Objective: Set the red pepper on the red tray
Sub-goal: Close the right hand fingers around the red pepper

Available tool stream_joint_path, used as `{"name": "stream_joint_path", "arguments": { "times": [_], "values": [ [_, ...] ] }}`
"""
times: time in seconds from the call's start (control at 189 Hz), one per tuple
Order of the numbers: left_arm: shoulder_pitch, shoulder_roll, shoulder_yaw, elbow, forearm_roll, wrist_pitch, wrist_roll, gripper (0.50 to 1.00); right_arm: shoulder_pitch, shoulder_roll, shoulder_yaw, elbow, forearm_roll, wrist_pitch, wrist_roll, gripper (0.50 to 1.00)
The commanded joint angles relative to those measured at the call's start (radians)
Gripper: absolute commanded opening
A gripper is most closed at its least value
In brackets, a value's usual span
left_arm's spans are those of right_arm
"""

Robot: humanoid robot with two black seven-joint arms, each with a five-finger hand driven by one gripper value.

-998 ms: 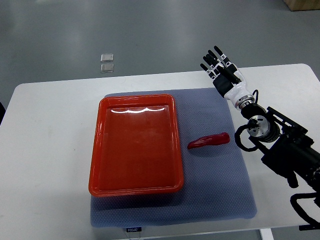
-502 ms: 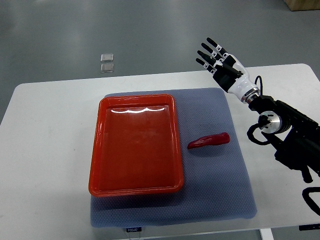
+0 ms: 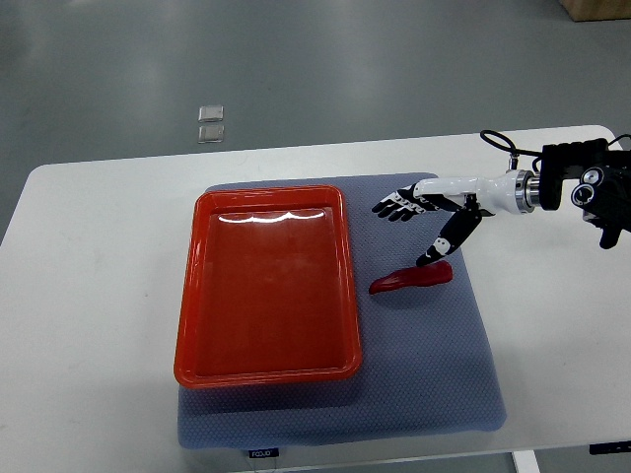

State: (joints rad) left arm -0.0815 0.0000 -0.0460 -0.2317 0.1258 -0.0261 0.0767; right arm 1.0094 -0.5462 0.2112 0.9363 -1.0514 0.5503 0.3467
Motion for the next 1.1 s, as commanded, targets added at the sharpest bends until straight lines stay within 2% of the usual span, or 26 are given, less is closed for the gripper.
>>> {"name": "stream_joint_path", "arguments": {
  "times": [0.0,0.275,0.565,1.093],
  "values": [
    [0.000,0.000,0.000,0.000,0.000,0.000,0.000,1.000,0.009,-0.014,-0.019,0.021,-0.036,-0.010,0.000,0.913],
    [0.000,0.000,0.001,0.002,-0.002,0.000,0.000,1.000,-0.049,-0.004,-0.033,0.039,-0.093,-0.096,0.029,0.909],
    [0.000,0.000,0.001,0.005,-0.002,0.000,0.000,1.000,-0.106,0.012,-0.032,0.038,-0.134,-0.237,0.054,0.901],
    [0.000,0.000,0.001,0.011,-0.002,0.002,0.000,1.000,-0.138,-0.003,-0.035,0.036,-0.180,-0.247,0.077,0.850]
  ]
}}
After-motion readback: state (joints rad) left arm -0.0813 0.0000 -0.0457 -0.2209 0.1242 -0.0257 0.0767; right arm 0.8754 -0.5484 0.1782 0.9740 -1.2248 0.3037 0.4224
